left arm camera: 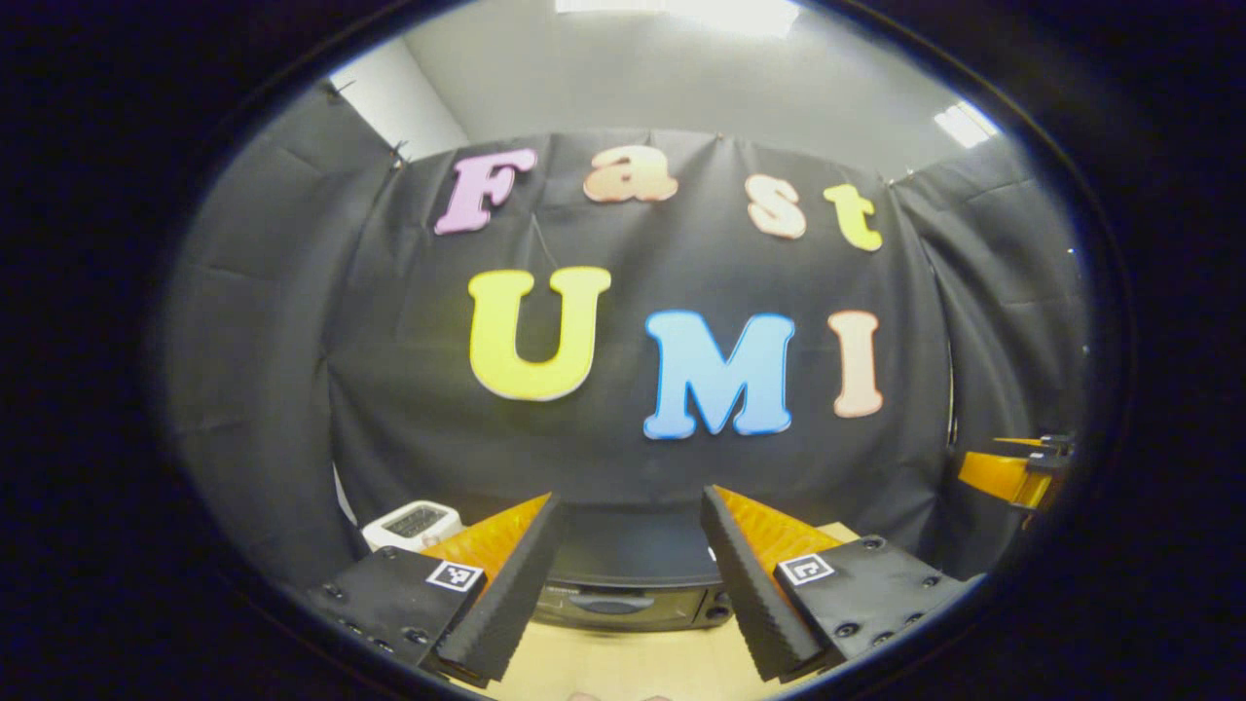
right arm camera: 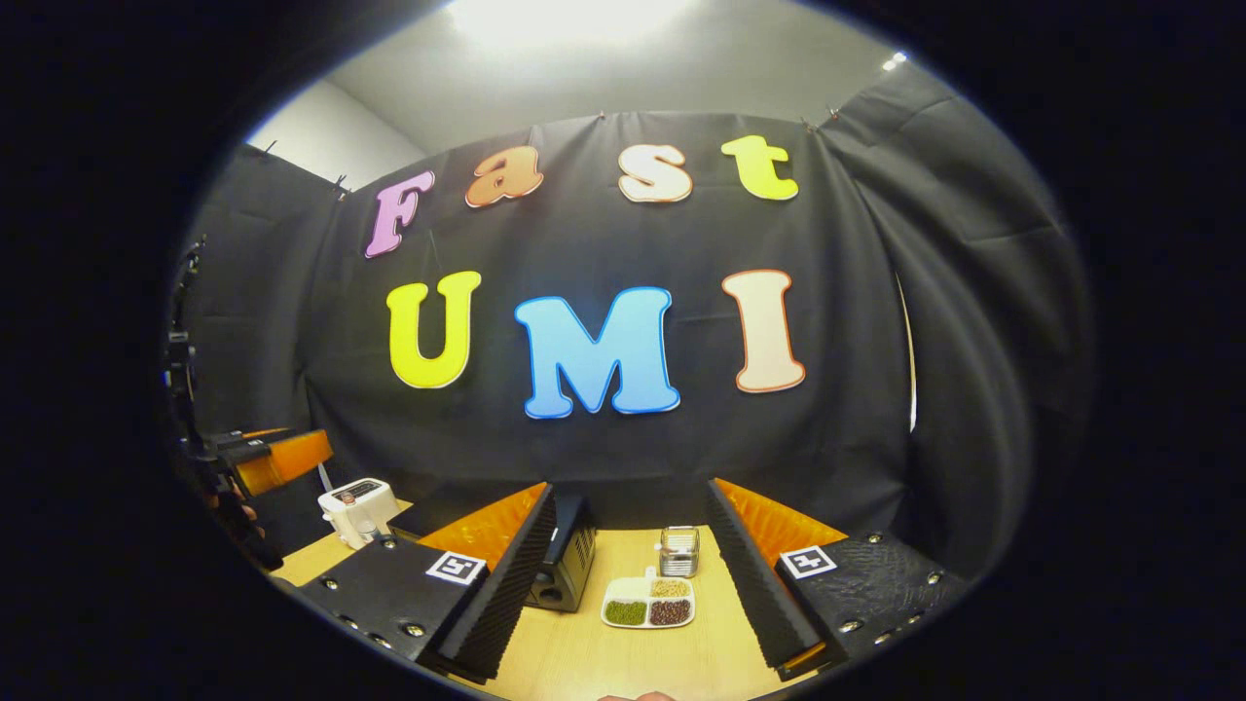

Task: Open the electric oven with the left hand, put the food in, and close the electric oven.

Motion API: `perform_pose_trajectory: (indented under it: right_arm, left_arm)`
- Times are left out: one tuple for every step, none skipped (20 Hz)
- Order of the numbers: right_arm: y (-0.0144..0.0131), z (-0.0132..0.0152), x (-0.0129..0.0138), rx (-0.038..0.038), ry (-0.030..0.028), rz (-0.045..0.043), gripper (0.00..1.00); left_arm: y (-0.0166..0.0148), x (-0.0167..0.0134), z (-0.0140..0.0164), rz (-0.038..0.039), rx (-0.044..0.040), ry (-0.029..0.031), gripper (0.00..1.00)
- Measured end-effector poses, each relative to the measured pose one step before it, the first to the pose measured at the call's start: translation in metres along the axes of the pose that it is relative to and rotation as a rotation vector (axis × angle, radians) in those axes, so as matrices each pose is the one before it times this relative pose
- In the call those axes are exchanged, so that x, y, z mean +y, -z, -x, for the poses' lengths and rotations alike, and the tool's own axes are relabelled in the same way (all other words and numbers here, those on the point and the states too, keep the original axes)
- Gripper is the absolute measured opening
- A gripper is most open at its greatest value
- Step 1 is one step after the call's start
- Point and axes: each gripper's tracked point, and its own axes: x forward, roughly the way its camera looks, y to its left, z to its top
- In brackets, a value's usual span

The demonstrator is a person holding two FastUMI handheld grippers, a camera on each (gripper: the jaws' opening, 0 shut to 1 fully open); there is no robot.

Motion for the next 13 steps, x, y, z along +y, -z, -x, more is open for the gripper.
perform_pose_trajectory:
  right_arm:
    - [-0.00668,0.0014,0.00253,-0.01656,-0.00889,0.00173,0.94]
    - [-0.00565,0.00038,0.00291,-0.01406,-0.0069,0.00054,0.94]
    - [-0.00219,0.0004,0.00214,-0.00778,-0.00484,0.00103,0.94]
    - [-0.00286,0.00094,0.00356,-0.00492,-0.00108,-0.00149,0.94]
    - [-0.00105,0.00034,0.00296,-0.00271,0.00305,-0.00062,0.94]
    - [-0.00104,0.0009,0.00242,-0.00346,0.00831,0.00139,0.94]
    - [-0.00172,0.00175,0.00169,0.00042,0.01444,0.00084,0.94]
    - [-0.00239,0.00305,0.00271,-0.00274,0.01117,-0.0041,0.94]
    - [-0.004,0.00307,0.0044,-0.00551,0.00755,-0.00565,0.94]
    - [-0.00161,0.00147,0.00391,-0.00308,0.00716,-0.00082,0.94]
    - [0.00053,0.00276,0.00197,0.00228,0.00882,0.00122,0.94]
    - [-0.0012,0.00245,0.00398,-0.00146,0.00365,-0.00011,0.94]
    - [-0.00145,0.00228,0.0051,-0.00229,0.00432,-0.00079,0.94]
  left_arm:
    - [-0.008,-0.00332,0.00542,-0.00762,-0.01775,-0.00061,0.99]
    - [-0.00614,-0.00189,0.00518,-0.00599,-0.0108,-0.00139,0.99]
    - [-0.00369,-0.00075,0.00409,-0.00894,-0.01015,0.00438,0.99]
    - [-0.00353,0.00055,0.00291,-0.00704,-0.0079,0.00512,0.99]
    - [-0.00167,0.00023,0.0026,-0.00641,0.00051,0.00732,0.99]
    - [0.00049,0.00036,-0.00044,-0.0013,0.00121,0.01287,0.99]
    - [-0.00133,-0.00003,0.00076,0.00419,0.00271,0.01447,0.99]
    - [0.0023,0.0002,-0.00014,0.00677,0.00349,0.01467,0.99]
    - [0.00026,0.00388,0.00058,0.00726,0.00259,0.00598,0.99]
    - [-0.00108,0.00324,-0.00047,0.00591,-0.00293,0.00492,0.99]
    - [0.00206,0.0036,0.00111,0.00863,0.00213,0.00699,0.99]
    - [0.00004,0.0031,0.00064,0.00915,0.0015,0.00557,0.99]
    - [0.00244,0.00625,-0.00229,0.00715,0.00407,0.00555,0.99]
